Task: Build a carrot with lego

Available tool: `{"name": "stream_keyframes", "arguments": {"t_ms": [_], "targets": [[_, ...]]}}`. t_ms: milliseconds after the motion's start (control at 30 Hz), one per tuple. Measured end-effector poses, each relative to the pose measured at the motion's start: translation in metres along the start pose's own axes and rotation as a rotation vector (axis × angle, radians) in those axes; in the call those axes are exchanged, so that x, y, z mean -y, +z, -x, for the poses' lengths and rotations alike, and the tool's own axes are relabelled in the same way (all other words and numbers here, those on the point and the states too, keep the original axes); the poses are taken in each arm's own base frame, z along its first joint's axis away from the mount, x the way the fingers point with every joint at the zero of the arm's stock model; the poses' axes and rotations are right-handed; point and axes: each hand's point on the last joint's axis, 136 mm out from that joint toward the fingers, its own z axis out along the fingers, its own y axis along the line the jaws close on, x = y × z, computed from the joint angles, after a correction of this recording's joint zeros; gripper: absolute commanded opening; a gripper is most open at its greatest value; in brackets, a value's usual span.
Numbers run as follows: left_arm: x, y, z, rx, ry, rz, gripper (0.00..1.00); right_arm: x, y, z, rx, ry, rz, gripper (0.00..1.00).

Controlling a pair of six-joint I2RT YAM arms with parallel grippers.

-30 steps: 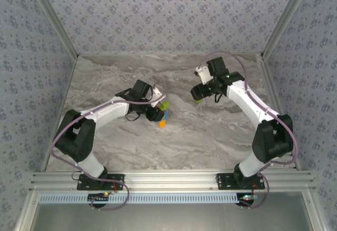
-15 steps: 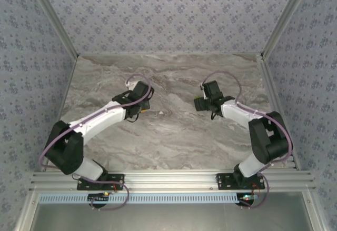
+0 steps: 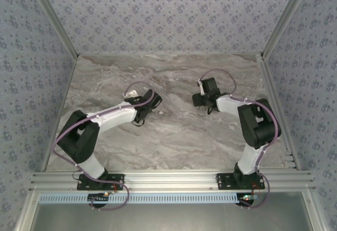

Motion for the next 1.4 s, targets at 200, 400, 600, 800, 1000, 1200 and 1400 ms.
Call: {"name": "stream_keyframes", "arguments": {"t_ms": [200, 400, 600, 800, 1000, 1200, 1400], "targets": [[0.014, 0.000, -0.002, 0.007, -0.006, -0.009, 0.30, -0.005, 0.007, -0.001, -0.033, -0.002, 0.024, 0.66], [0.017, -0.001, -0.005, 0.000, -0.002, -0.022, 0.39, -0.007, 0.012, -0.006, -0.077, -0.007, 0.032, 0.65], [0.022, -0.003, -0.013, -0.027, 0.010, -0.040, 0.43, -0.007, 0.014, -0.006, -0.101, -0.015, 0.032, 0.56], [0.030, -0.004, -0.022, -0.054, 0.030, -0.057, 0.46, -0.010, 0.016, -0.009, -0.122, -0.024, 0.031, 0.56], [0.038, -0.009, -0.027, -0.069, 0.040, -0.081, 0.49, -0.011, 0.016, -0.012, -0.135, -0.031, 0.026, 0.51], [0.043, -0.013, -0.031, -0.083, 0.053, -0.099, 0.50, -0.011, 0.016, -0.013, -0.138, -0.035, 0.022, 0.46], [0.049, -0.019, -0.042, -0.106, 0.075, -0.123, 0.50, -0.010, 0.017, -0.014, -0.149, -0.036, 0.019, 0.46]]}}
